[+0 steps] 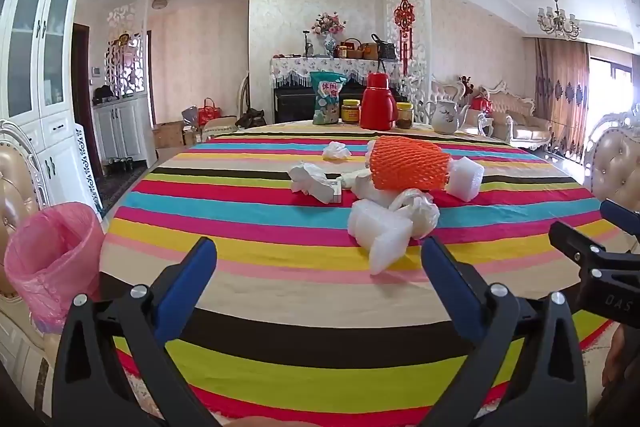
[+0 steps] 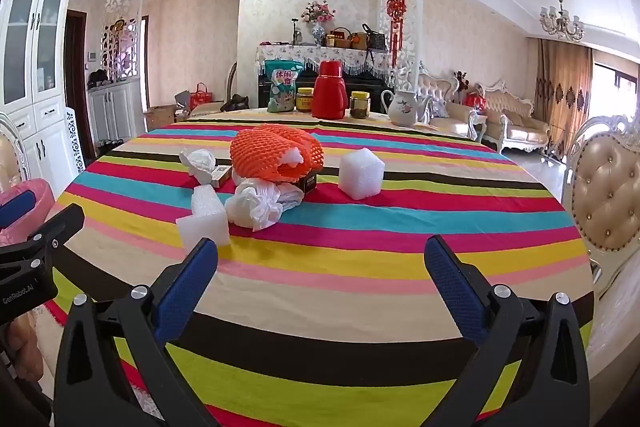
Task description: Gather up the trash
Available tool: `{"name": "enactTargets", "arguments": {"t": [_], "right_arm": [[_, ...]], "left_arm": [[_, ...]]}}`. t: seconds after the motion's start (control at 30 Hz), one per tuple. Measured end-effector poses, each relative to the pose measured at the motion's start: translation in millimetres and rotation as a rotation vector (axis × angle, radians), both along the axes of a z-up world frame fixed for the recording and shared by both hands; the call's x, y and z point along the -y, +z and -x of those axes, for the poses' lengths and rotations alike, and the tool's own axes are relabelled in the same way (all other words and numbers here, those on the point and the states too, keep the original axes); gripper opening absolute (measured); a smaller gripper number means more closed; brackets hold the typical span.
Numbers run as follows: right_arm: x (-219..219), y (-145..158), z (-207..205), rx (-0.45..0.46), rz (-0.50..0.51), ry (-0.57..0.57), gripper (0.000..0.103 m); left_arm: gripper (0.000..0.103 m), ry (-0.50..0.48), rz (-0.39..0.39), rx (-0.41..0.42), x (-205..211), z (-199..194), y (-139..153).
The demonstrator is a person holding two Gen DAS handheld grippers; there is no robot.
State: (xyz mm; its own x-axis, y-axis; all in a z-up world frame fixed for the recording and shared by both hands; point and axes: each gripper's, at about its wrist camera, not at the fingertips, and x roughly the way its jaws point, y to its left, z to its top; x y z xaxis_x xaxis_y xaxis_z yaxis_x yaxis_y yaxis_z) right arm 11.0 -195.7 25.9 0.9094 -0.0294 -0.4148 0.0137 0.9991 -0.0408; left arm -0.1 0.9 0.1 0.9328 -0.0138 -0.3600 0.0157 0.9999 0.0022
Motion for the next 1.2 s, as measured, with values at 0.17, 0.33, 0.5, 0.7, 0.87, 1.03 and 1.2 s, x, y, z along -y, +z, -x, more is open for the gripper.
{"name": "enactTargets", "arguments": {"t": [0.17, 0.33, 0.5, 0.7, 0.87, 1.03, 1.2], "right_arm": [[0.3, 0.4, -0.4, -0.001, 0.001, -0.001, 0.097], [-0.3, 0.2, -0.3, 0.002, 0.001, -0.001, 0.097], [0.3, 5.0, 1.7, 0.003, 0.002, 0.0, 0.097], [3.1, 8.2, 5.8, 0.004, 0.005, 0.003, 0.097], [-1.7, 5.3, 2.1, 0.01, 0.011, 0.002, 0.097], [-0.9, 5.5, 3.8, 0.013, 0.012, 0.001, 0.097], [-1.6, 5.5, 4.0, 0.014, 0.014, 0.002, 0.097]], "left_arm": [[0.099, -0.004, -0.01, 0.003, 2.0, 1.2, 0.4], [0.099, -0.008, -0.002, -0.002, 3.2, 1.4, 0.4], [0.099, -0.003, -0.013, 0.001, -1.0, 6.1, 0.2], [0.099, -0.007, -0.006, -0.011, -2.6, 5.9, 2.7], [0.099, -0.006, -0.005, -0.013, -2.0, 3.2, 1.9], [0.099, -0.005, -0.005, -0.013, -3.0, 2.2, 1.3], [0.099, -0.003, -0.005, -0.013, -3.6, 1.9, 0.8]]}}
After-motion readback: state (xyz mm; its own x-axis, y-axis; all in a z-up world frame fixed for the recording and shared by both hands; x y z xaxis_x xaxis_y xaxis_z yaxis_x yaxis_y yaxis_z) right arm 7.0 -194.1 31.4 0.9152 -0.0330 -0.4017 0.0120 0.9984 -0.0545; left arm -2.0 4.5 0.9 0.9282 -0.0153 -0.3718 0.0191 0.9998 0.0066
